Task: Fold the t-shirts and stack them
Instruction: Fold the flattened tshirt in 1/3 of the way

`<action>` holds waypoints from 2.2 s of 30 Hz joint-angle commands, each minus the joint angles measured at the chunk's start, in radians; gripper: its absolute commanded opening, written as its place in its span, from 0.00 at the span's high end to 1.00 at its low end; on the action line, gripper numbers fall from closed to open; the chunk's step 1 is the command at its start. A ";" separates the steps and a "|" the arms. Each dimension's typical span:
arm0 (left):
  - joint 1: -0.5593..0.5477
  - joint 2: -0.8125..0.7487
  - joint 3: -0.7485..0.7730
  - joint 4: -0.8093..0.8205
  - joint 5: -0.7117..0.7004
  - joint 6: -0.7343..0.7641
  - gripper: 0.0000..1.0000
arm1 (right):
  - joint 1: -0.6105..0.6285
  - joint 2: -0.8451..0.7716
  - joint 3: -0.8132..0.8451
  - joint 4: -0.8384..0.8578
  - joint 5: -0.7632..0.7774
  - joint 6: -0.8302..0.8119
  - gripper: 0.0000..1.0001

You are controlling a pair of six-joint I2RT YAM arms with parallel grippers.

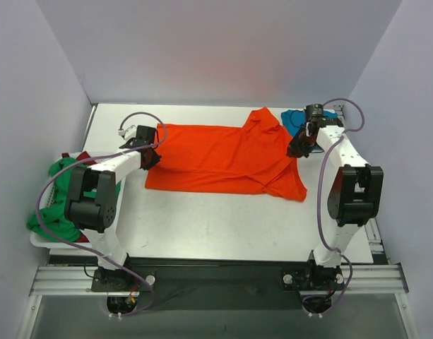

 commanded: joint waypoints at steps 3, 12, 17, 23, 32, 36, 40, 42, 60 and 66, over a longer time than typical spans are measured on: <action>0.019 -0.001 0.030 0.142 0.091 0.050 0.48 | -0.016 0.105 0.138 -0.015 -0.051 -0.079 0.72; 0.009 -0.204 -0.106 0.145 0.126 0.061 0.29 | -0.015 -0.030 -0.004 -0.038 0.041 -0.098 0.48; -0.022 -0.280 -0.230 0.169 0.116 0.016 0.31 | -0.015 -0.220 -0.313 0.021 0.087 -0.102 0.67; -0.102 -0.242 -0.281 0.188 0.102 -0.014 0.32 | -0.016 -0.306 -0.457 0.071 0.135 -0.125 0.64; -0.102 -0.155 -0.271 0.176 0.117 -0.033 0.34 | -0.013 -0.236 -0.492 0.147 0.121 -0.156 0.64; -0.099 -0.115 -0.255 0.140 0.116 -0.036 0.35 | -0.015 -0.217 -0.471 0.150 0.142 -0.176 0.76; -0.096 -0.095 -0.244 0.114 0.114 -0.041 0.37 | -0.015 -0.202 -0.451 0.147 0.147 -0.205 0.89; -0.096 -0.090 -0.244 0.107 0.110 -0.045 0.37 | -0.015 -0.194 -0.432 0.134 0.147 -0.223 0.93; -0.093 -0.100 -0.249 0.056 0.080 -0.039 0.37 | 0.051 -0.110 -0.257 -0.004 0.288 -0.277 0.84; -0.093 -0.172 -0.272 0.041 0.073 -0.030 0.35 | 0.015 -0.237 -0.388 0.090 0.204 -0.254 0.70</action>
